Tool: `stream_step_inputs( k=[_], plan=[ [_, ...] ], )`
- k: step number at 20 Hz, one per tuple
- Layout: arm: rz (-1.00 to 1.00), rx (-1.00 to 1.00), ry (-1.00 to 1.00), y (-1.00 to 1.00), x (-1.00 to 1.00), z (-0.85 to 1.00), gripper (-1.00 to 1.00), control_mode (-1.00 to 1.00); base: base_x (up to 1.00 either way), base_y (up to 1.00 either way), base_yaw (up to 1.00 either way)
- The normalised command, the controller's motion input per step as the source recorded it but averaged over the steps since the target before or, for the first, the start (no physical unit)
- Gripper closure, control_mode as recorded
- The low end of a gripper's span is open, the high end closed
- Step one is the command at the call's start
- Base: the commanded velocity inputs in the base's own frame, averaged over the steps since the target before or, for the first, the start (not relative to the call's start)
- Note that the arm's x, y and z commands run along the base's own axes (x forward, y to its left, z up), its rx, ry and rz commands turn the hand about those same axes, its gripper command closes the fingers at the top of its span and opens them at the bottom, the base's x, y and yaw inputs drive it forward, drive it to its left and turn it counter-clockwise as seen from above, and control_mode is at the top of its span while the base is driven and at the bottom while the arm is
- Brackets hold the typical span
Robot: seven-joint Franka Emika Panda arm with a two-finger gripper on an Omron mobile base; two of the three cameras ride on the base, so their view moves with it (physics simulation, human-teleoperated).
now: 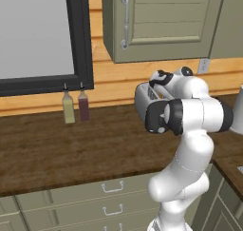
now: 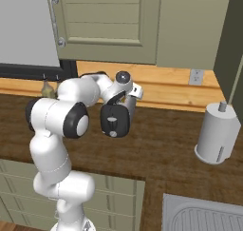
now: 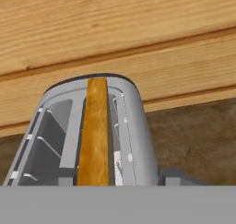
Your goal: Start the toaster. Once the lever pops up, take the bread to the plate on the dining counter.
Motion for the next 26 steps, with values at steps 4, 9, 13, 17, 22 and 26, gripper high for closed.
stream_step_inputs(
  k=[4, 9, 13, 17, 22, 26],
  plan=[
    [0.02, 0.04, -0.02, 0.0, -0.1, -0.15, 1.0, -1.0, 0.0, 0.0, 0.0],
    [0.0, 0.07, -0.11, 0.0, -0.33, 0.09, 1.0, -1.0, 0.0, 0.0, 0.0],
    [0.0, 0.08, -0.22, 0.0, -0.48, 0.49, 1.0, -1.0, 0.0, 0.0, 0.0],
    [0.0, 0.03, -0.24, 0.0, -0.46, 0.69, 1.0, -1.0, 0.0, 0.0, 0.0],
    [0.0, 0.0, -0.17, 0.0, -0.41, 0.63, 1.0, -1.0, 0.0, 0.0, 0.0],
    [-0.03, 0.0, -0.03, 0.0, -0.42, 0.46, 1.0, -1.0, 0.0, 0.0, 0.0]
  ],
)
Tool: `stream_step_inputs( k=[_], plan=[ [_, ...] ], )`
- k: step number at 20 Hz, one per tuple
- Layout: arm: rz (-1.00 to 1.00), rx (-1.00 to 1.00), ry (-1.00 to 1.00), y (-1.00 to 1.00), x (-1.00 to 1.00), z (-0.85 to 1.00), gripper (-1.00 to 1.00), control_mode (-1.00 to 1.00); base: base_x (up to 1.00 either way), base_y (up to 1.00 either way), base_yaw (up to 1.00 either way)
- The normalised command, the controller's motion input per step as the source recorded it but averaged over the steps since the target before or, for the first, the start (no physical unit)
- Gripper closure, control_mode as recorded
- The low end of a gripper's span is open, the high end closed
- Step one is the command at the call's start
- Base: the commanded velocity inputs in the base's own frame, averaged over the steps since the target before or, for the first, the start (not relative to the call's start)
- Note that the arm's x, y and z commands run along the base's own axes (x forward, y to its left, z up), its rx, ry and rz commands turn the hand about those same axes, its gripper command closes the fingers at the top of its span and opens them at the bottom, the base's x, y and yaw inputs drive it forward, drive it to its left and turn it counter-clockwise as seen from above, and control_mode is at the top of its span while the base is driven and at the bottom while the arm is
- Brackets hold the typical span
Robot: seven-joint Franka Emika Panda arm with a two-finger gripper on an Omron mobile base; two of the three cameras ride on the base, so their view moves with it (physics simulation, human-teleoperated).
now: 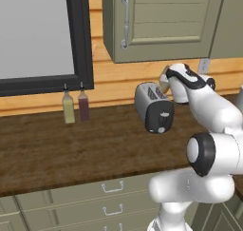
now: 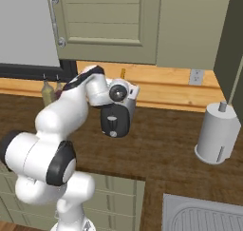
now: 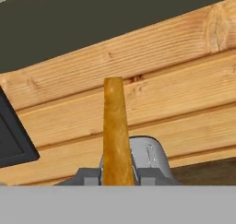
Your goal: Start the toaster. Once the lever pops up, take the bread to the plate on the dining counter.
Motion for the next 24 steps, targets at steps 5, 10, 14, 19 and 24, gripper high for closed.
stream_step_inputs(
  k=[5, 10, 14, 19, 24],
  plan=[
    [-0.04, 0.0, 0.01, 0.0, -0.7, 0.53, 1.0, -1.0, 0.0, 0.0, 0.0],
    [-0.06, 0.04, 0.06, -0.06, -1.0, 0.68, 1.0, -1.0, 0.0, 0.0, 0.0],
    [-0.08, 0.11, 0.05, -0.21, -1.0, 0.7, 1.0, -1.0, 0.0, 0.0, 0.0],
    [-0.07, 0.13, 0.01, -0.24, -1.0, 0.97, 1.0, -1.0, 0.0, 0.0, 0.0],
    [-0.07, 0.13, 0.19, -0.19, -1.0, 0.73, 1.0, -1.0, 0.0, 0.0, 0.0]
  ],
)
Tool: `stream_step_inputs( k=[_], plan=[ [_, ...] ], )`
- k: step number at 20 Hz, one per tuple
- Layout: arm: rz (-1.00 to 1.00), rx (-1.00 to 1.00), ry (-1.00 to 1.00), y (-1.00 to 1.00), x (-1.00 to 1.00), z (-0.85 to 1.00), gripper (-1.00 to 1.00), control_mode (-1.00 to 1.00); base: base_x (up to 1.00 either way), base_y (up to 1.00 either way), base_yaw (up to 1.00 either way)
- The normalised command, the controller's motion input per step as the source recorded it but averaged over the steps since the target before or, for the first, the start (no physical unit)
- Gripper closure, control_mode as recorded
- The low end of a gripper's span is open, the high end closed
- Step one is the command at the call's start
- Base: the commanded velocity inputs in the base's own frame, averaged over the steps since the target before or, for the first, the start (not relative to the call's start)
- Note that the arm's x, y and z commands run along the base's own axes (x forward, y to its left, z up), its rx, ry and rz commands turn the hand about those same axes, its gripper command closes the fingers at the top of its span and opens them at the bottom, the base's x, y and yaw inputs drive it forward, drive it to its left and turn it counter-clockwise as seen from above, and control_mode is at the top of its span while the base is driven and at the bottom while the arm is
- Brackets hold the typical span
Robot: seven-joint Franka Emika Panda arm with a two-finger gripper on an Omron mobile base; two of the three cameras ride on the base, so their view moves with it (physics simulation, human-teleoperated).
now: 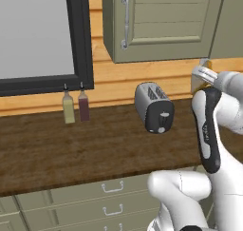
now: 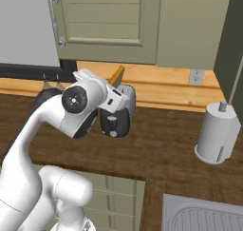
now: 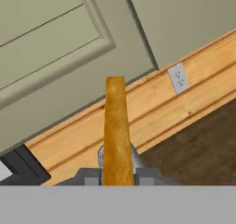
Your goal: Start the toaster. Once the lever pops up, take the bread to the plate on the dining counter.
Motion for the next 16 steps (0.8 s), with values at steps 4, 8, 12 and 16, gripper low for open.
stream_step_inputs(
  k=[4, 8, 12, 16],
  plan=[
    [-0.08, 0.08, 0.32, -0.05, -1.0, 0.29, 1.0, -1.0, 0.0, 0.0, 0.0],
    [-0.04, 0.01, 0.29, 0.04, -1.0, 0.14, 1.0, -1.0, 0.0, 0.0, 0.0],
    [0.0, -0.02, 0.23, 0.47, -0.77, 0.01, 1.0, -1.0, 0.0, 0.0, 0.0],
    [0.08, -0.12, 0.13, 0.77, -0.49, 0.0, 1.0, -1.0, 0.0, 0.0, 0.0]
  ],
)
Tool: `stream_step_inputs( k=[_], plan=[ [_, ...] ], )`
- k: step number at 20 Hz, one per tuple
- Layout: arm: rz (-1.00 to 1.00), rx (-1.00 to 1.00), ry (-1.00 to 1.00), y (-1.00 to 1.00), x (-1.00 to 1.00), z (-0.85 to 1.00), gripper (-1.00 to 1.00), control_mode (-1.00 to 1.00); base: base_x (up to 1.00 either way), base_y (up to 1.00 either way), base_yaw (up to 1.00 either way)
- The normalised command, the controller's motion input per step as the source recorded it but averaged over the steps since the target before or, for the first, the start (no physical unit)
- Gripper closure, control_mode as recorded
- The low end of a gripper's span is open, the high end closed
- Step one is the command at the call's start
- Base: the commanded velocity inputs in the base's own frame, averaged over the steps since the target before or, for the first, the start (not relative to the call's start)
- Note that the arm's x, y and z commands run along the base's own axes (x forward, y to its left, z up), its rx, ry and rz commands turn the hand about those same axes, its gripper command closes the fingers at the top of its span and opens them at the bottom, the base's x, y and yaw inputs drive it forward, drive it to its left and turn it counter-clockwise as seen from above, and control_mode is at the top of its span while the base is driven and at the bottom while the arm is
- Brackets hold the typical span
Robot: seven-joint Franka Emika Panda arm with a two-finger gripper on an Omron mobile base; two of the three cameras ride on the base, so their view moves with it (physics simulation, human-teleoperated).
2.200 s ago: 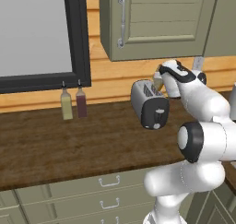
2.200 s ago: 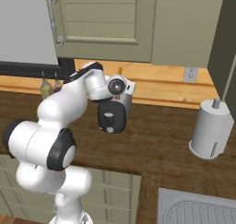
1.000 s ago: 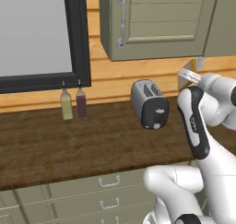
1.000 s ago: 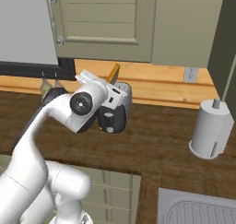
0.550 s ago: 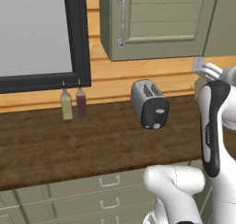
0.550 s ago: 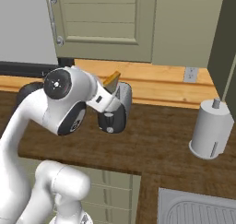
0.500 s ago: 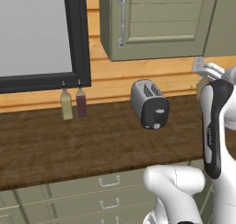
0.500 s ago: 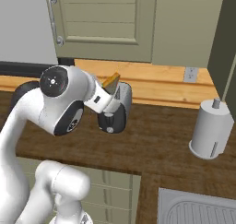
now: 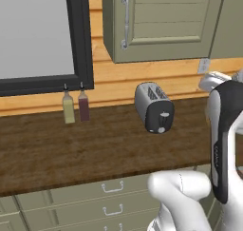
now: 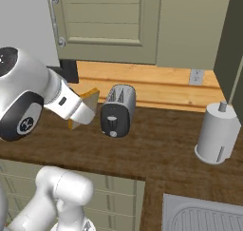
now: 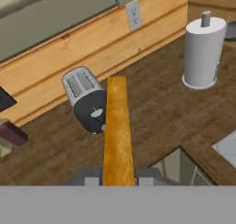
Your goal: Start the toaster. Once the lever pops up, take the bread to the plate on the dining counter.
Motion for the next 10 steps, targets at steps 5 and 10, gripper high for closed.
stream_step_inputs(
  k=[5, 10],
  plan=[
    [0.24, -0.13, 0.15, 0.75, -0.32, 0.0, 1.0, -1.0, 0.0, 0.0, 0.0],
    [0.19, -0.08, 0.07, 0.48, -0.33, -0.02, 1.0, 1.0, -0.13, 0.1, 0.04]
  ],
)
